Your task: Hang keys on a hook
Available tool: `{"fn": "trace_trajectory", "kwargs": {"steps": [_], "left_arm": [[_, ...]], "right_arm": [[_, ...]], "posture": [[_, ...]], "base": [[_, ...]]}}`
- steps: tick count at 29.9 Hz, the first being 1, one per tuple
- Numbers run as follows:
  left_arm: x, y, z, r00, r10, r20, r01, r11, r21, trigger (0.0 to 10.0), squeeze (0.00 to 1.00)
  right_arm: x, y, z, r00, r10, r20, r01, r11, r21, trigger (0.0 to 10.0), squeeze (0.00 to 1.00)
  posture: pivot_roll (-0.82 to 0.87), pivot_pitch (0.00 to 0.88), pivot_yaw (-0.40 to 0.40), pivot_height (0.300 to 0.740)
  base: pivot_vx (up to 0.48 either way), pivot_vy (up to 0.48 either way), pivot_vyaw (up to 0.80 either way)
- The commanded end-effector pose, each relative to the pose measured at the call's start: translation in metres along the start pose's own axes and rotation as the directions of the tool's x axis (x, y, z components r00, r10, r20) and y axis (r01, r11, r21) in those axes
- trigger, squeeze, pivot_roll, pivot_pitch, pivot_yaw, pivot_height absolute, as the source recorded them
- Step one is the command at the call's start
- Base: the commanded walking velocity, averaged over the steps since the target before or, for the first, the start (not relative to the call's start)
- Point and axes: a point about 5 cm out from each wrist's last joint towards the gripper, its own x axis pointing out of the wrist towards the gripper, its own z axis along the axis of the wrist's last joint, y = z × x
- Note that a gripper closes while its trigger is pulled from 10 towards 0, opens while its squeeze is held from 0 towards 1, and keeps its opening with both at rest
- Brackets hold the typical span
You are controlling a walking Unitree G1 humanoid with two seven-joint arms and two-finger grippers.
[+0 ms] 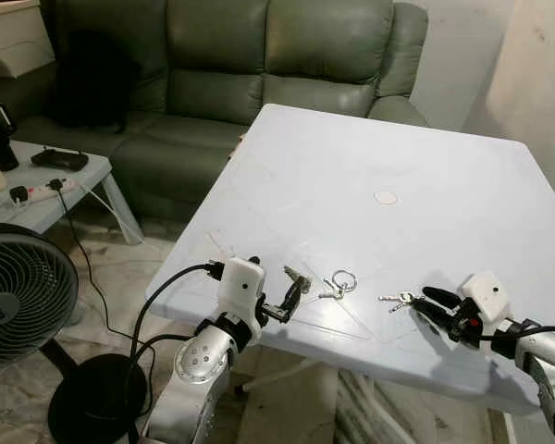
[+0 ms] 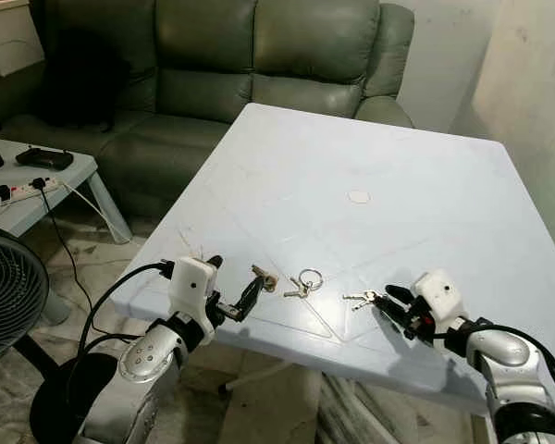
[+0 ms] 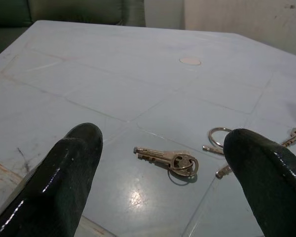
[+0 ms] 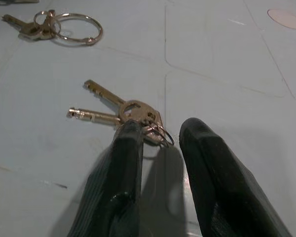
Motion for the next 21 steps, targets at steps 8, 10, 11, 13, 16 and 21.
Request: {"fn": "trace_trajectory", "kwargs": {"steps": [8,10,11,13,16,21], "left_arm": [[-0.0006,-0.0015,0.0027,1.0,0.005,0.005,-0.005,1.0,-0.003,10.0,0.0],[-0.0012,-0.0018,0.0026,1.0,0.006,0.005,-0.006,1.0,-0.005,10.0,0.0],[-0.0012,-0.0018,0.0026,1.0,0.006,0.005,-0.006,1.0,-0.005,10.0,0.0],[-0.0014,-0.002,0.0025,1.0,0.007,0.005,-0.007,1.0,-0.007,10.0,0.0],[-0.0018,-0.002,0.0024,1.0,0.012,0.003,-0.012,1.0,-0.01,10.0,0.0],[-0.002,-0.0019,0.0024,1.0,0.016,0.003,-0.016,1.0,-0.012,10.0,0.0]], "right_arm": [[-0.0038,-0.0015,-0.0007,1.0,0.007,-0.003,-0.008,1.0,-0.013,4.4,0.0],[-0.0033,-0.0012,-0.0012,1.0,0.005,-0.007,-0.005,1.0,-0.012,4.8,0.0],[-0.0033,-0.0012,-0.0012,1.0,0.005,-0.007,-0.005,1.0,-0.012,4.8,0.0],[-0.003,-0.0004,-0.0011,1.0,0.014,-0.001,-0.014,1.0,-0.008,0.8,0.0],[-0.0029,0.0001,-0.0013,1.0,0.022,-0.004,-0.022,1.0,-0.012,0.0,0.0],[-0.0015,0.0003,-0.0014,1.0,0.012,-0.005,-0.012,1.0,-0.015,0.0,0.0]], "posture": [[0.0,0.0,-0.024,0.74],[0.0,0.0,-0.024,0.74],[0.0,0.0,-0.024,0.74],[0.0,0.0,-0.026,0.74],[0.0,0.0,-0.027,0.74],[0.01,0.0,-0.027,0.74]], "base": [[0.0,0.0,0.0],[0.0,0.0,0.0],[0.0,0.0,0.0],[0.0,0.0,0.0],[0.0,0.0,0.0],[0.0,0.0,0.0]]}}
